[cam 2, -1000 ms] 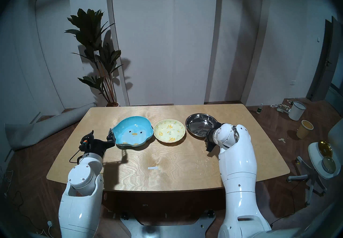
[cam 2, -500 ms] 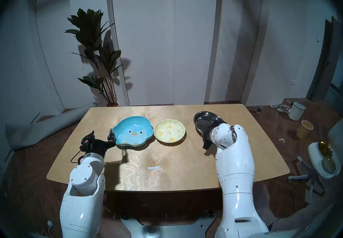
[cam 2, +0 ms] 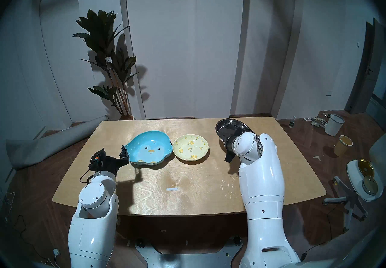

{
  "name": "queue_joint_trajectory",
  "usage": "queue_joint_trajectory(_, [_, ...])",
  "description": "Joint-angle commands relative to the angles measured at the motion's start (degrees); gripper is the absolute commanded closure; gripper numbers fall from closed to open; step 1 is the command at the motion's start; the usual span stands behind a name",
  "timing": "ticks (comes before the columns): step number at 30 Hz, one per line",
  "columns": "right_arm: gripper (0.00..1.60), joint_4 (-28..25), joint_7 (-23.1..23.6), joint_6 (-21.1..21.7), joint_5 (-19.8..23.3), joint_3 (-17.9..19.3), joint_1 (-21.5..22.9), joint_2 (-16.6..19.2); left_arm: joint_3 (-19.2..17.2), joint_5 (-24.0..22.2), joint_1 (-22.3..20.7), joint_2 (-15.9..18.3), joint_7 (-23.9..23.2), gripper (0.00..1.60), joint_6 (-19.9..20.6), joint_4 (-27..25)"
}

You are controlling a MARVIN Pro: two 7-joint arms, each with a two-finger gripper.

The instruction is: Stack the plates into one stack

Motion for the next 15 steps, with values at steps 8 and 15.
queue_joint_trajectory(8, [1.60,1.45,0.43,1.51,0.20,-6.24,7.22,-3.15,-3.56,-2.22,-9.86,1.94,2.72,0.00,1.54,1.73])
queue_joint_trajectory(15, [1.60,5.69,0.49,2.56,0.76,-10.06,10.61,-5.10,-4.92,-3.14,-13.89,3.02,3.58,0.00,2.27,4.84])
